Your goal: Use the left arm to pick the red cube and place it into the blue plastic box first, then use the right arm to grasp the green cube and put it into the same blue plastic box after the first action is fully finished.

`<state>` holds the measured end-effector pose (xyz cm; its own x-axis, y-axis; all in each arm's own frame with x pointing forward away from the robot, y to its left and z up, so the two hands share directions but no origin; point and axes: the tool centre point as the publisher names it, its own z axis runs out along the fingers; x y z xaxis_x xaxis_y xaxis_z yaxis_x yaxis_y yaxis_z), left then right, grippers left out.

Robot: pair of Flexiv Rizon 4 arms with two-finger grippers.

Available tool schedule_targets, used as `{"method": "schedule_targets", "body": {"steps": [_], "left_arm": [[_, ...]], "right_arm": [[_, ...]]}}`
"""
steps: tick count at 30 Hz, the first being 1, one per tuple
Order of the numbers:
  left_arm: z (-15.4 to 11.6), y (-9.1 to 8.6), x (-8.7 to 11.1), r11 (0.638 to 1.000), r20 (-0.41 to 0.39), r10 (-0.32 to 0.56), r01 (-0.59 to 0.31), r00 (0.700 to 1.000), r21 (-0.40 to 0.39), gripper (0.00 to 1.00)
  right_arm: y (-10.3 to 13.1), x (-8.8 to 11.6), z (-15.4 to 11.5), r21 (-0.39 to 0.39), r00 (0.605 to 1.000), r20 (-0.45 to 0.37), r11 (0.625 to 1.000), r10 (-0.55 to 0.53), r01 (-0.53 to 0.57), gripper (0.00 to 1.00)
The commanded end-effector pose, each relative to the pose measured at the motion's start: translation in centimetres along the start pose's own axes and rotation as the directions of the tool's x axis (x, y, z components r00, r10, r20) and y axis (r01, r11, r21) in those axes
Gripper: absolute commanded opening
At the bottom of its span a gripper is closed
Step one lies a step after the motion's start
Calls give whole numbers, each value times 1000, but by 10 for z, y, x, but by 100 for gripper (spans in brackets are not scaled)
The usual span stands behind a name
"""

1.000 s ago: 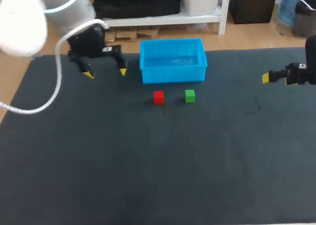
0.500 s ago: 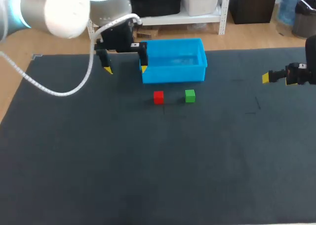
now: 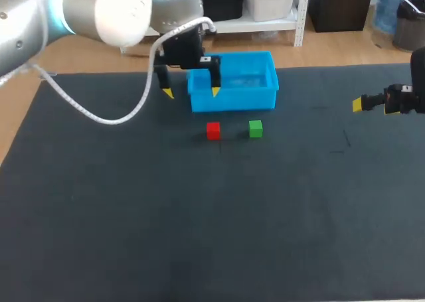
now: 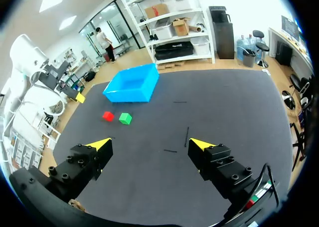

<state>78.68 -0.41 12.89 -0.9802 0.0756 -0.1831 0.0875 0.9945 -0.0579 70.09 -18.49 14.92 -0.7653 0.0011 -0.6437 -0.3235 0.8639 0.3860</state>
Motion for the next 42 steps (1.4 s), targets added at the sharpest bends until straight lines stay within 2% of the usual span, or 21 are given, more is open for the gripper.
{"method": "schedule_targets", "body": {"steps": [1, 9, 24, 42], "left_arm": [[11, -16, -9, 1000, -1, 19, -19, 1000, 5, 100], [22, -23, -13, 1000, -4, 16, -16, 1000, -5, 100], [57, -20, -16, 1000, -19, -18, 18, 1000, 8, 100], [105, -21, -10, 998, -38, -58, 59, 998, 16, 100]], "right_arm": [[0, 0, 0, -1, 1000, -1, 1000, 0, 0, 100], [0, 0, 0, -1, 1000, -1, 1000, 0, 0, 100], [0, 0, 0, -1, 1000, -1, 1000, 0, 0, 100], [0, 0, 0, -1, 1000, -1, 1000, 0, 0, 100]]}}
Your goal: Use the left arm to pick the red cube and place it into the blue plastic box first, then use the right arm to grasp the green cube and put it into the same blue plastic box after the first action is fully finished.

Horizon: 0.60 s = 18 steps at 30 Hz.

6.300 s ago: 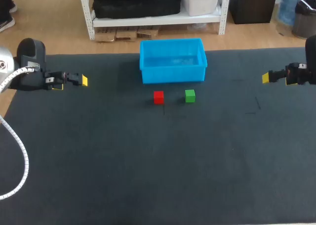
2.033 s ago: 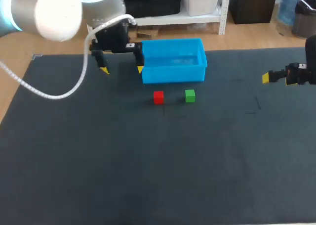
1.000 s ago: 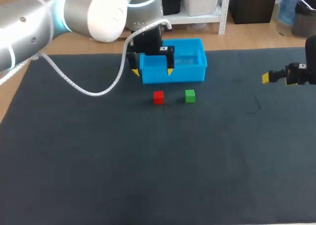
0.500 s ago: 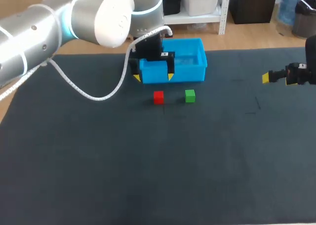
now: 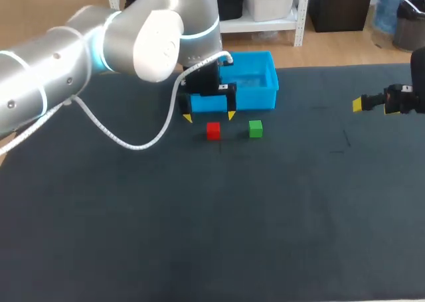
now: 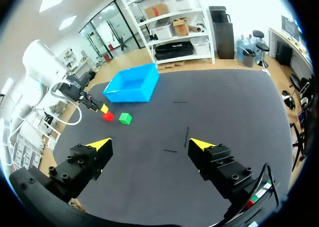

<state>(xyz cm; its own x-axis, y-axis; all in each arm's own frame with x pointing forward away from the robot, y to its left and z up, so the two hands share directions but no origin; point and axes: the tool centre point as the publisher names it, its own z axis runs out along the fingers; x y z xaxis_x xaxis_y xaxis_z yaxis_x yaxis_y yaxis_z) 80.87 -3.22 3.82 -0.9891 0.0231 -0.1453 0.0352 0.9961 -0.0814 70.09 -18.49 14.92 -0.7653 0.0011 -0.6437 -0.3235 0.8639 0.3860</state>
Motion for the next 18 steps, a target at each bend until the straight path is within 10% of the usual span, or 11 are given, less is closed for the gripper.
{"method": "schedule_targets", "body": {"steps": [1, 18], "left_arm": [[12, 0, -3, 1000, -2, -3, 3, 1000, 1, 100], [34, 3, -1, 1000, -21, -10, 10, 1000, -13, 100]], "right_arm": [[0, 0, 0, -1, 1000, -1, 1000, 0, 0, 100], [0, 0, 0, -1, 1000, -1, 1000, 0, 0, 100]]}}
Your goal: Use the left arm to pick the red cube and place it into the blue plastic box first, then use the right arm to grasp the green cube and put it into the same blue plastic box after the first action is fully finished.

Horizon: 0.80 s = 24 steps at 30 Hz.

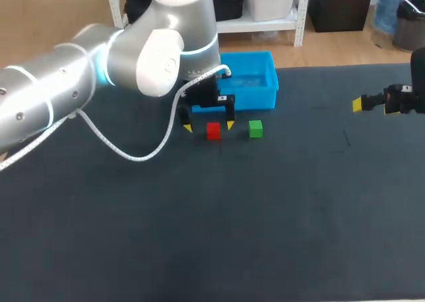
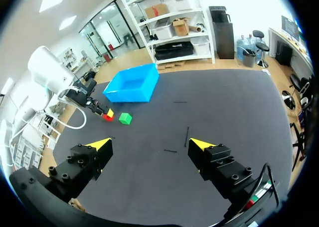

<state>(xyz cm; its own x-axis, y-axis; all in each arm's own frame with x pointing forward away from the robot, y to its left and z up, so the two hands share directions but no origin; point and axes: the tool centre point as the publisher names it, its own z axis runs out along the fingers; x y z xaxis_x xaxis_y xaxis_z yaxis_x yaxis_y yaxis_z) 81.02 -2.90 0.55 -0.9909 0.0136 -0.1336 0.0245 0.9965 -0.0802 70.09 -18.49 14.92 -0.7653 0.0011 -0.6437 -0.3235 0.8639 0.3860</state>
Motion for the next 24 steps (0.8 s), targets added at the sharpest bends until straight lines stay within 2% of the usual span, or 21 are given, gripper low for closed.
{"method": "schedule_targets", "body": {"steps": [1, 21, 22, 23, 24], "left_arm": [[3, -3, -4, 1000, -14, -2, 2, 1000, -10, 100], [7, -4, -1, 999, -16, 5, -5, 1000, -40, 100], [7, -5, -1, 999, -15, 5, -6, 1000, -40, 95], [8, -5, -1, 999, -14, 6, -7, 1000, -41, 73], [8, -5, -1, 999, -14, 7, -7, 1000, -42, 55]], "right_arm": [[0, 0, 0, -1, 1000, -1, 1000, 0, 0, 100], [0, 0, 0, -1, 1000, -1, 1000, 0, 0, 100], [0, 0, 0, -1, 1000, -1, 1000, 0, 0, 100], [0, 0, 0, -1, 1000, -1, 1000, 0, 0, 100], [0, 0, 0, -1, 1000, -1, 1000, 0, 0, 100]]}}
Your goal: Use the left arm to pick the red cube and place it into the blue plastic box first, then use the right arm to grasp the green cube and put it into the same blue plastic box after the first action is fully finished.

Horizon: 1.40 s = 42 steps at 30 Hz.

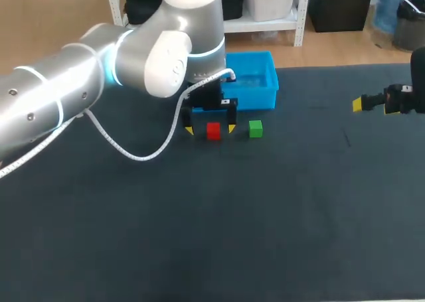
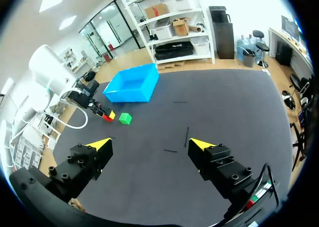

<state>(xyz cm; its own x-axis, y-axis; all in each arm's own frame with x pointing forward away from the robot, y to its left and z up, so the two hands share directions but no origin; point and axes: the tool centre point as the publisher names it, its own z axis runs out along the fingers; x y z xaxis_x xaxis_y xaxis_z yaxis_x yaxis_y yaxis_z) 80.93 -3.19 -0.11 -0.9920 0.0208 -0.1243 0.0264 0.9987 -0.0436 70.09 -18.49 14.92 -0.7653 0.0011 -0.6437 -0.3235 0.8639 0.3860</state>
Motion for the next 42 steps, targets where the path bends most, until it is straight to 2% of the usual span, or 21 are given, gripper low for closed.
{"method": "schedule_targets", "body": {"steps": [1, 2, 6, 24, 33, 42], "left_arm": [[1, -3, -3, 1000, -4, 1, -1, 1000, -7, 45], [1, -3, -3, 1000, -3, 0, 0, 1000, -7, 30], [1, -3, -3, 1000, 0, 1, -1, 1000, -11, 0], [-1, -3, -4, 1000, 9, -1, 1, 1000, -29, 0], [-30, -4, -10, 999, 29, 4, -3, 1000, -35, 0], [-73, 2, -17, 999, 62, 4, -2, 998, -38, 0]], "right_arm": [[0, 0, 0, -1, 1000, -1, 1000, 0, 0, 100], [0, 0, 0, -1, 1000, -1, 1000, 0, 0, 100], [0, 0, 0, -1, 1000, -1, 1000, 0, 0, 100], [0, 0, 0, -1, 1000, -1, 1000, 0, 0, 100], [0, 0, 0, -1, 1000, -1, 1000, 0, 0, 100], [0, 0, 0, -1, 1000, -1, 1000, 0, 0, 100]]}}
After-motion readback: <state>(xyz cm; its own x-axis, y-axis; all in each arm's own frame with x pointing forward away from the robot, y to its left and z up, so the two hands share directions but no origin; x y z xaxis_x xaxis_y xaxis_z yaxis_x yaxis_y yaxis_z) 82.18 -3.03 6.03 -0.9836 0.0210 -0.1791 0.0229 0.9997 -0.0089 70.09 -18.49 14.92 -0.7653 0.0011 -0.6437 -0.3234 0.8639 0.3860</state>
